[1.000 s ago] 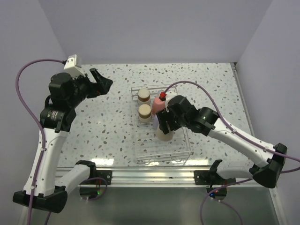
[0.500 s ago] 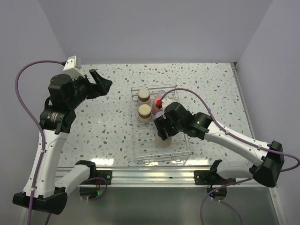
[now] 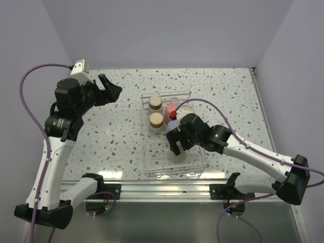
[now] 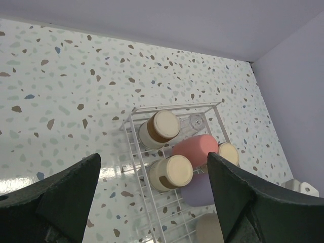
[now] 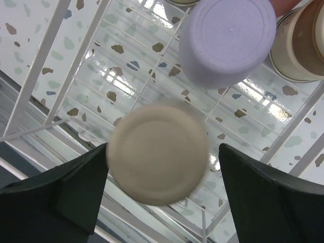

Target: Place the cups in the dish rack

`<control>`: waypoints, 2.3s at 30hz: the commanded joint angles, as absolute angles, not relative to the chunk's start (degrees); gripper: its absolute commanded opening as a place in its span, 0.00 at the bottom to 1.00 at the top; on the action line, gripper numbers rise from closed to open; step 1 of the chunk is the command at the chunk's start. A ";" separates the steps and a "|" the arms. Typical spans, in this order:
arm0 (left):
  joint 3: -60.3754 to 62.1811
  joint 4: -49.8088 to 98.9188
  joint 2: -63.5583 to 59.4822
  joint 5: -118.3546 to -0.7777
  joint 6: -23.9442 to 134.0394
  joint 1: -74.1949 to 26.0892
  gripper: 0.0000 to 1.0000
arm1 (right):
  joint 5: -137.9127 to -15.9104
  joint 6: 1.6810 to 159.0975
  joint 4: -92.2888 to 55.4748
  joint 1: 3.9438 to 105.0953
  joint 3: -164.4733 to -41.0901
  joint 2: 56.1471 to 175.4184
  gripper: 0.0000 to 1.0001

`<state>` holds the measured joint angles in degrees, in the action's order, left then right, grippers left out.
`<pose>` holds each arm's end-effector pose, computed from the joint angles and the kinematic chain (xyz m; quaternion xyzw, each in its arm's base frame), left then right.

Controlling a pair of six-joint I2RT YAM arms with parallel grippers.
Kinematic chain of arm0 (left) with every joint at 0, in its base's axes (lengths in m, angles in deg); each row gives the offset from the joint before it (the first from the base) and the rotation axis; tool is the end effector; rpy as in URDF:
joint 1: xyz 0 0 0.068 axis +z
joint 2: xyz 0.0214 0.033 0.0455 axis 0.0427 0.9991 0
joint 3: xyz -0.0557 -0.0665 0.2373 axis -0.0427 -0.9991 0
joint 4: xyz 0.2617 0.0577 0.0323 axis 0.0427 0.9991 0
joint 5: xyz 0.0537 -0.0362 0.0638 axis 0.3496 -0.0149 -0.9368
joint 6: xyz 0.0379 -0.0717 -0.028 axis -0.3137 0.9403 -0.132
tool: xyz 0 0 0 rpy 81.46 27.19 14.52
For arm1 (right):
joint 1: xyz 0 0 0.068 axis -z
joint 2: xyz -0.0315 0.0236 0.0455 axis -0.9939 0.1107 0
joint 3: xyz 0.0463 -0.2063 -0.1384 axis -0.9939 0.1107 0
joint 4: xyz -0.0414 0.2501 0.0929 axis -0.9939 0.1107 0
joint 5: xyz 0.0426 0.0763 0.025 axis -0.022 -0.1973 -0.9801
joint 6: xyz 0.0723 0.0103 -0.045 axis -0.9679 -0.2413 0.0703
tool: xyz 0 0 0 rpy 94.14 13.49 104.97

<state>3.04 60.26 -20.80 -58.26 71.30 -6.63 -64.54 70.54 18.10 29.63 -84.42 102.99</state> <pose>0.2479 -0.0523 0.4099 -0.0801 0.7931 -0.2531 0.5482 0.1758 0.2315 0.2386 -0.2849 0.8887 0.1752 0.3135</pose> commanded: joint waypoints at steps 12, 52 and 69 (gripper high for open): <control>3.09 58.83 -21.72 -57.99 69.83 -6.69 0.89 | -61.81 71.12 22.91 29.24 -94.46 95.09 0.98; -0.87 46.96 21.51 -63.96 63.68 -18.03 0.06 | -41.94 65.49 45.16 29.24 -119.52 88.58 0.98; 1.42 48.28 21.70 -67.13 65.09 -16.89 0.47 | -42.55 66.55 42.87 29.24 -119.87 90.43 0.98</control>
